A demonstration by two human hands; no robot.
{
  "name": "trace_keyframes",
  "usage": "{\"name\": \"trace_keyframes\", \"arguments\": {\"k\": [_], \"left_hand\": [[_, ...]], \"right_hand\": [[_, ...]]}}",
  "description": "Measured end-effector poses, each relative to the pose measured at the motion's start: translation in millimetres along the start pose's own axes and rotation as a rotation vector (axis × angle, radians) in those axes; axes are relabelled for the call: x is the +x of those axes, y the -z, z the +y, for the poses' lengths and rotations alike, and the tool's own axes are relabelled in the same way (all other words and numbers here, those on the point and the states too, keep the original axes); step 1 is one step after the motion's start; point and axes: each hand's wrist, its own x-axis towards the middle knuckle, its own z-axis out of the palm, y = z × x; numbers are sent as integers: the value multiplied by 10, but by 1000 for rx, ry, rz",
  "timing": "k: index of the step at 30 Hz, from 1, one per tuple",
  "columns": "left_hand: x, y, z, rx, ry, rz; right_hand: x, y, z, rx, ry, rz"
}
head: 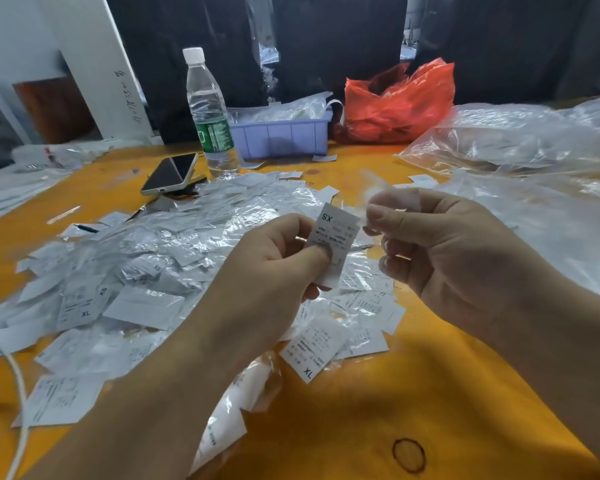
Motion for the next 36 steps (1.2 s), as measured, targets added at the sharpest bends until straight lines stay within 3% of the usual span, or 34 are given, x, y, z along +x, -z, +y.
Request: {"name": "trace_keyframes", "arguments": {"k": [8, 16, 26, 36], "left_hand": [[8, 21, 28, 57, 64, 42], [-6, 49, 6, 105, 24, 99], [-38, 39, 25, 254, -70, 163], [-61, 25, 78, 306, -72, -6]], "right_hand": [[6, 42, 4, -88, -12, -150], [35, 75, -31, -240, 19, -84], [0, 77, -42, -421, -81, -380], [-39, 37, -18, -465, -91, -393]]}}
